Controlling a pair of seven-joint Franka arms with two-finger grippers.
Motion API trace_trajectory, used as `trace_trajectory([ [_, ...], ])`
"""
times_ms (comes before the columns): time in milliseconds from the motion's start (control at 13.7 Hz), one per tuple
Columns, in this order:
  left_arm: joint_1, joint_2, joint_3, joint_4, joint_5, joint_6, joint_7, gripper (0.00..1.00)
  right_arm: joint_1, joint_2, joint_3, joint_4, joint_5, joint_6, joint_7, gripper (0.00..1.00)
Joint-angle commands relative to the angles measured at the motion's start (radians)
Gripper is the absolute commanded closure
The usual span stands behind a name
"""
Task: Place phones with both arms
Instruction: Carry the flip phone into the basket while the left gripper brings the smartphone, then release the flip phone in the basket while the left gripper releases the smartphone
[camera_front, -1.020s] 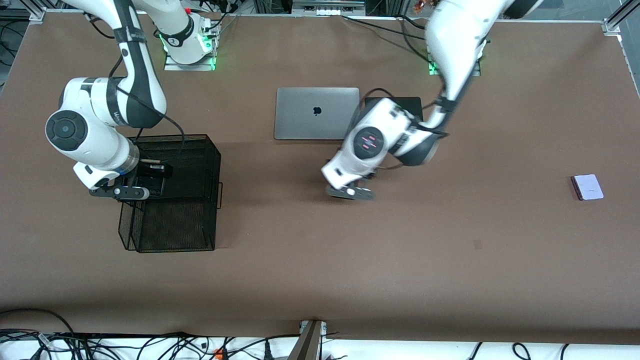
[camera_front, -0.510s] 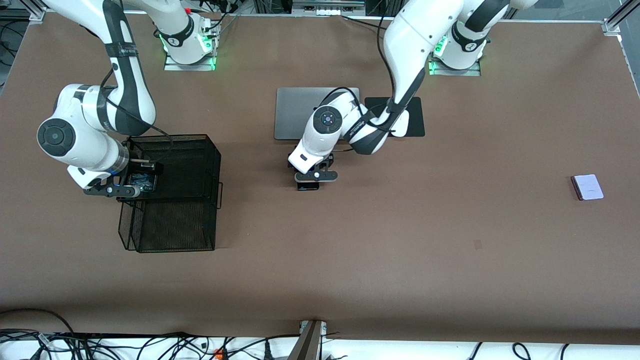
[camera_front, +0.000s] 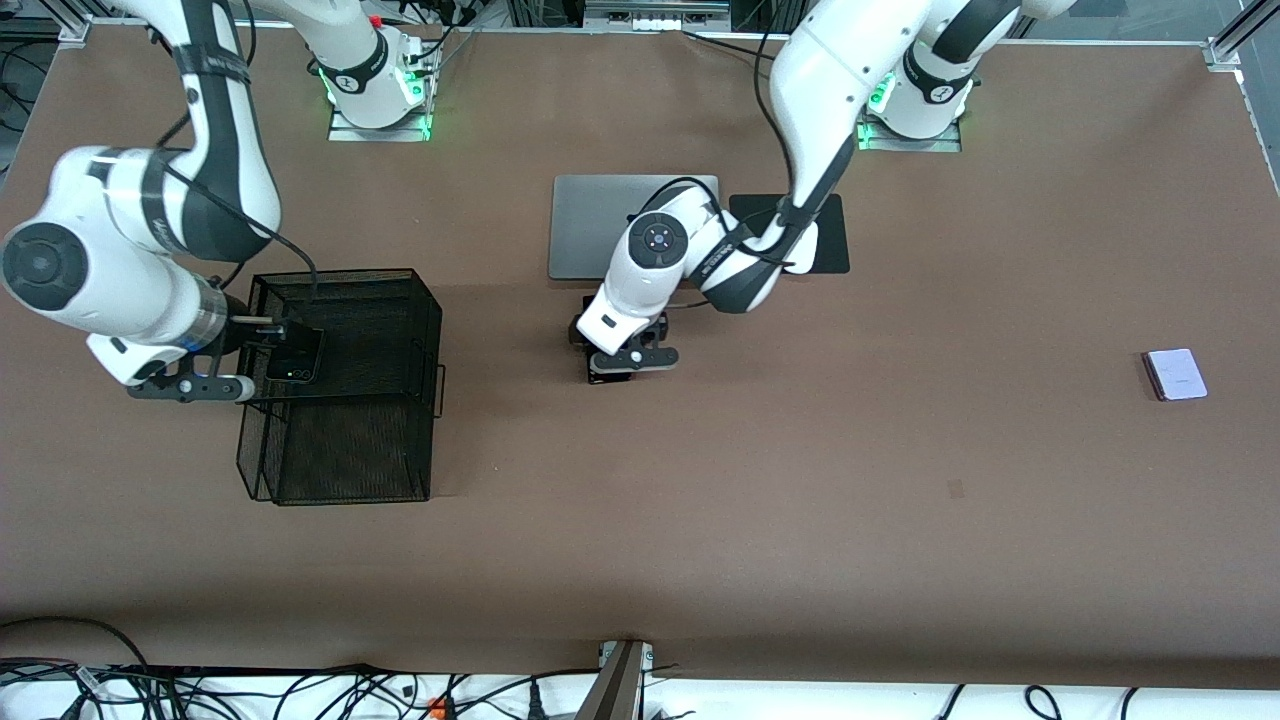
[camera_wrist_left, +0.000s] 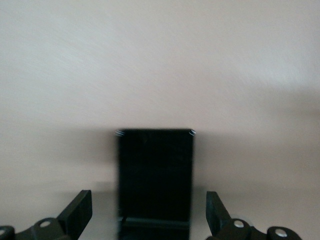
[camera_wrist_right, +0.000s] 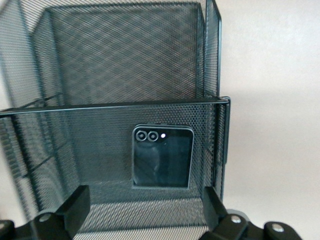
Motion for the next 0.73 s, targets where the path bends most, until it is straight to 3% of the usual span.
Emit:
trace_trajectory([
  [0,0.091,-0.160,0.005,-0.023,0.031,-0.261,0.009,0.00,0.000,-0.004,0.008,0.089,0.017,-0.101,-0.004,0.00],
  [146,0.157,-0.225,0.002,-0.020,0.190,-0.449,0.052,0.00,0.020,-0.003,0.029,0.096,0.020,-0.101,0.042,0.00],
  [364,0.241,-0.260,0.025,-0.016,0.419,-0.664,0.088,0.00,0.097,0.034,0.139,0.129,0.020,-0.087,0.220,0.00],
  [655,0.514,-0.270,0.010,-0.025,0.424,-0.691,0.370,0.00,0.159,0.219,0.342,0.363,0.063,-0.078,0.497,0.00],
])
